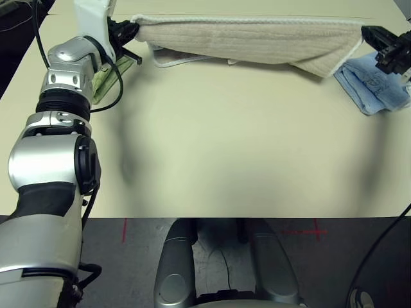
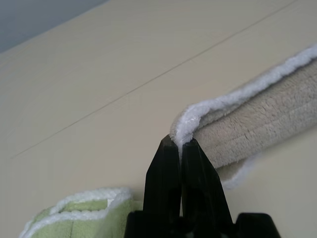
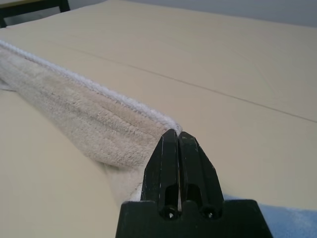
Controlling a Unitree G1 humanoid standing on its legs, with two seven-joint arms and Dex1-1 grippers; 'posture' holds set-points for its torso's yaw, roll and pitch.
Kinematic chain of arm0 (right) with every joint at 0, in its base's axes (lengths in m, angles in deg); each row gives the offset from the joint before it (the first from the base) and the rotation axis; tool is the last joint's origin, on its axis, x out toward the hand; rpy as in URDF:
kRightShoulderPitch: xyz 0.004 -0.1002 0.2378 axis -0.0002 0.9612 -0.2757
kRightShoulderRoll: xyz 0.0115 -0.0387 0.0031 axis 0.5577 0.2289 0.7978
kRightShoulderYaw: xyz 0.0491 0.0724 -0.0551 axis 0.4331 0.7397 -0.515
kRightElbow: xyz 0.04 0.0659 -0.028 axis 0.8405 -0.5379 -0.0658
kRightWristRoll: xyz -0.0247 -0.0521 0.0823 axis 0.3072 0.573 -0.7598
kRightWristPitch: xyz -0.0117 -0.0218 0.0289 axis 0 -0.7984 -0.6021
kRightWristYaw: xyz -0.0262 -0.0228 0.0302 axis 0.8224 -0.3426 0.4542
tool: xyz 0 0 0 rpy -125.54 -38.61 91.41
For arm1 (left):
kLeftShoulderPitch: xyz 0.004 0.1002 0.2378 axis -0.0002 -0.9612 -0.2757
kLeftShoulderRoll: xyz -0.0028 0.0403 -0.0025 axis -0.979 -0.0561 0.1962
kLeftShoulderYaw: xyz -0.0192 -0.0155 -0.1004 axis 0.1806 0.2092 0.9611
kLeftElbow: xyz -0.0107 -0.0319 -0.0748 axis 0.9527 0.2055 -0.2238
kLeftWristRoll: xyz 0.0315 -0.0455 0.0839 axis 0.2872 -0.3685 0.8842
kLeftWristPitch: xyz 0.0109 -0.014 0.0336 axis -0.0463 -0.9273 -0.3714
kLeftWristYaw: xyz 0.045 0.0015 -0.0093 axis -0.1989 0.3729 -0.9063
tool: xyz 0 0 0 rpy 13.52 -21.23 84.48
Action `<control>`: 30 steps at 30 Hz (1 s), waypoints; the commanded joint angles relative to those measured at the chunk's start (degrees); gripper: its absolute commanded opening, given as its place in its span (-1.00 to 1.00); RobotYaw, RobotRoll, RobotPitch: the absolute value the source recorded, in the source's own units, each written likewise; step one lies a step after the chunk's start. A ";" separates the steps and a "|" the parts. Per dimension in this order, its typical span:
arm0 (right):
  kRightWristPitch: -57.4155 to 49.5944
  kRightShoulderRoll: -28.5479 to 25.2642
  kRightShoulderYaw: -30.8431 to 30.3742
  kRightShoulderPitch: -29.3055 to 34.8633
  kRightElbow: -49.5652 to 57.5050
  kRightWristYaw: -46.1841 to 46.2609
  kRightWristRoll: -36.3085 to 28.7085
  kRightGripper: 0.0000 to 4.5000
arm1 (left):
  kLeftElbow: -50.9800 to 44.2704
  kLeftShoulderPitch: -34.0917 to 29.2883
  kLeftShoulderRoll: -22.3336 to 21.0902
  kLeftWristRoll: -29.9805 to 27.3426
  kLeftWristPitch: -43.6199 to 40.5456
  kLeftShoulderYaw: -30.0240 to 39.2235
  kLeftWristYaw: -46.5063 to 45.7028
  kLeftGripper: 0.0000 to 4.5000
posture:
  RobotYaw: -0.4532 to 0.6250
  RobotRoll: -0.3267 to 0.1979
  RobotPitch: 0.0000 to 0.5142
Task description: Fold the towel and set it aside.
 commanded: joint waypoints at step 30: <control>-19.37 -16.54 -7.88 27.64 27.81 -29.28 -0.75 -1.00 | -32.22 -19.20 -24.18 -6.18 -28.85 -15.15 49.13 -0.99 | -0.14 0.25 0.30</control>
